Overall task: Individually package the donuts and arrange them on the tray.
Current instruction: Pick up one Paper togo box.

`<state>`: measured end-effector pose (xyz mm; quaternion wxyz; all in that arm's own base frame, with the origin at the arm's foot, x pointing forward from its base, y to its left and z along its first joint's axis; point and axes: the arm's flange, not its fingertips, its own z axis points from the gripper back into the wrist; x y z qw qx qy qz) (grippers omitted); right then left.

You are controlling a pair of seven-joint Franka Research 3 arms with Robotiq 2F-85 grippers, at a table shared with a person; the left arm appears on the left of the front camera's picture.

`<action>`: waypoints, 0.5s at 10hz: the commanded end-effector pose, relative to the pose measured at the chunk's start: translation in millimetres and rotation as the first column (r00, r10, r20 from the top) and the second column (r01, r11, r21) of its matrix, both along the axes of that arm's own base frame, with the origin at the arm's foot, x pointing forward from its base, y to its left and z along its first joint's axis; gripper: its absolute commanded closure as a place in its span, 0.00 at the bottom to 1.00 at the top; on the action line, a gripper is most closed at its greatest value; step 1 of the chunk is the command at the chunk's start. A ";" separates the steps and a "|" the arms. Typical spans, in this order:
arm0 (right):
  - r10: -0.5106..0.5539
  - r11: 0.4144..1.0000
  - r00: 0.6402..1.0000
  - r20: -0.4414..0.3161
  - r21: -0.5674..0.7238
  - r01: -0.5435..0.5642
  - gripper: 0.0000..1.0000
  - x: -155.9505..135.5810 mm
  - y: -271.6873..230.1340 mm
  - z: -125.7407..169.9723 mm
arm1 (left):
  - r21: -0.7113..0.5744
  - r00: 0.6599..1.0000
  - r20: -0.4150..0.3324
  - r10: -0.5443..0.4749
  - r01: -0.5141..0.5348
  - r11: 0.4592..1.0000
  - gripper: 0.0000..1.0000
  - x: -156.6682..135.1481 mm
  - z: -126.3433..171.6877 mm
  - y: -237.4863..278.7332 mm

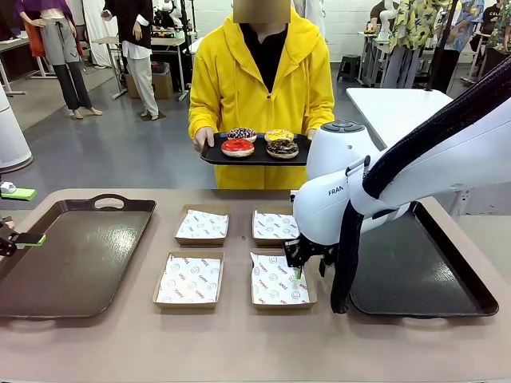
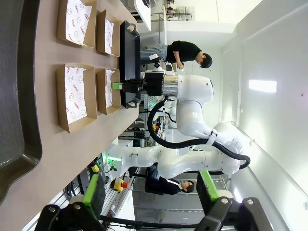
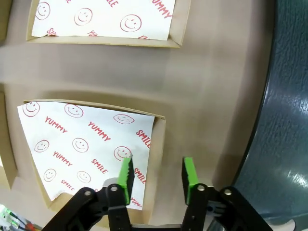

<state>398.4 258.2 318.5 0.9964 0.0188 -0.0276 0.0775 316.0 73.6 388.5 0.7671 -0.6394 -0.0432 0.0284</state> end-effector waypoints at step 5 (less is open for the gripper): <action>0.010 1.000 1.000 0.030 0.018 -0.010 1.00 -0.4 -1.0 -4.0 | -0.009 1.000 0.006 -0.003 0.003 1.000 0.00 -0.5 2.0 1.0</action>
